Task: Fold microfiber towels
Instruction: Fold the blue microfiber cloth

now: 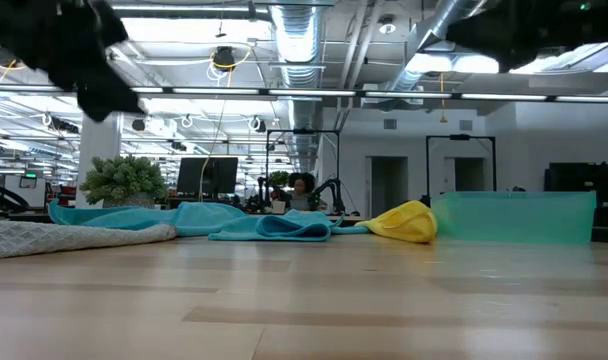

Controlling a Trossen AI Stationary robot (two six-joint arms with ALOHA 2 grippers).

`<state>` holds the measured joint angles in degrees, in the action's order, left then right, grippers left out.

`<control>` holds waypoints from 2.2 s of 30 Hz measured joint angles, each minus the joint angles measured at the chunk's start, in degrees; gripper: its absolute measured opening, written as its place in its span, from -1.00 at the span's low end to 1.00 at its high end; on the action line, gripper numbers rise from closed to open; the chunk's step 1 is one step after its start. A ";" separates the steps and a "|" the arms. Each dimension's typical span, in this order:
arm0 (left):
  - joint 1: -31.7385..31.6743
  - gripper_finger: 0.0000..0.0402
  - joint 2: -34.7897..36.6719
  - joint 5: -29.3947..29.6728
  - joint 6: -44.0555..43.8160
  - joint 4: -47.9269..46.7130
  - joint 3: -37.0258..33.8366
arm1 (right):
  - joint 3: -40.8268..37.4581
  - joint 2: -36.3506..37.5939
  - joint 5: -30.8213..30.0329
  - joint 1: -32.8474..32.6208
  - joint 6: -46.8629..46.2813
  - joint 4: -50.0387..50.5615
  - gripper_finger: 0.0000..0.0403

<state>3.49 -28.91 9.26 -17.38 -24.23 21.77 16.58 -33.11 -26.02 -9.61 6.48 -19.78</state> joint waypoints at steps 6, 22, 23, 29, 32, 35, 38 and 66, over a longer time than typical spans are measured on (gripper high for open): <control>0.02 -0.05 -12.24 -5.31 2.50 3.81 -0.44 | 0.04 -5.26 0.43 0.00 -3.21 -0.19 -0.38; 8.23 -0.05 -26.64 -11.62 -3.74 -3.07 3.09 | 0.07 -8.25 0.66 -0.52 -3.50 -0.06 -0.15; 9.08 -0.05 -26.61 -10.38 -4.79 -3.71 3.38 | 0.07 -8.24 0.66 -0.52 -3.50 -0.06 -0.14; 12.73 -0.05 -26.61 -4.47 -10.06 -12.48 4.36 | 0.07 -8.23 2.41 -0.52 -3.50 0.03 -0.11; 13.93 -0.05 -26.61 -4.37 -10.36 -12.56 4.36 | 0.07 -8.23 3.89 -0.53 -3.50 0.03 -0.10; 14.58 -0.05 -26.61 -3.13 -10.30 -12.06 4.39 | 0.07 -8.23 3.87 -0.52 -3.50 0.03 -0.10; 15.08 -0.06 -26.61 -1.31 -10.24 -12.30 4.39 | 0.07 -8.23 3.89 -0.52 -3.50 0.04 -0.11; 19.02 -0.06 -37.97 1.82 -7.73 -8.76 4.40 | 0.07 -8.23 5.16 -0.52 -3.52 0.95 -0.10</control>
<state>22.50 -66.88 11.08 -25.11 -32.99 26.17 16.64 -41.34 -20.86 -10.13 2.96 -18.83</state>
